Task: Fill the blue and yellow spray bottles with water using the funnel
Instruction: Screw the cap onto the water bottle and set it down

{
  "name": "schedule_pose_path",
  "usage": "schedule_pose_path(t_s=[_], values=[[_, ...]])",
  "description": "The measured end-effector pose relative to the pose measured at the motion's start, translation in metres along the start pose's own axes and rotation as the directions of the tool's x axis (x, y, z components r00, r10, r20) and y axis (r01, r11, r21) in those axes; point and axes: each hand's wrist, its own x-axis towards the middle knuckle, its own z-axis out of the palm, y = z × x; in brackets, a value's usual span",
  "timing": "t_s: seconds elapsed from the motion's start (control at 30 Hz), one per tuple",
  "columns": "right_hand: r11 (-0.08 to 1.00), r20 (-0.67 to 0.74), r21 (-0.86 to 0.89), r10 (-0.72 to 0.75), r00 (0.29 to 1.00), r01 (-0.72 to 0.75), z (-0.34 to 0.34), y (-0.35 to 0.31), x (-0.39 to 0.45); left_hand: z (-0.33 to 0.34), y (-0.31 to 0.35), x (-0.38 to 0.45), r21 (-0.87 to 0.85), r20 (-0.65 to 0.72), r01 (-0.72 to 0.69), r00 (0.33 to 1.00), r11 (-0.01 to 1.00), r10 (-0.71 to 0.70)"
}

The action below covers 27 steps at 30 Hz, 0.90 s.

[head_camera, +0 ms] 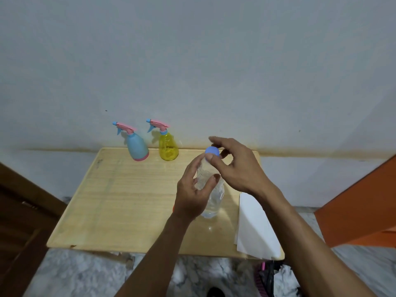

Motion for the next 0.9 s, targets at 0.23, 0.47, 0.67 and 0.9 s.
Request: schedule_pose_path(t_s=[0.23, 0.47, 0.67, 0.9], values=[[0.990, -0.019, 0.126, 0.063, 0.998, -0.060, 0.004, 0.002, 0.002, -0.001, -0.002, 0.003, 0.023, -0.005, -0.014, 1.000, 1.000, 0.014], [0.987, -0.025, 0.156, 0.029, 0.999, -0.025, 0.005, 0.004, 0.003, -0.004, -0.004, 0.003, 0.029, -0.012, -0.017, 1.000, 0.999, 0.017], [0.993, -0.013, 0.116, -0.022, 1.000, 0.024, 0.004, 0.012, 0.008, 0.003, -0.002, 0.007, 0.051, -0.052, -0.010, 0.999, 0.999, 0.013], [0.978, -0.110, 0.209, 0.047, 0.993, -0.023, 0.018, 0.014, -0.001, 0.003, 0.000, 0.002, 0.062, -0.044, 0.015, 0.999, 0.998, -0.012]])
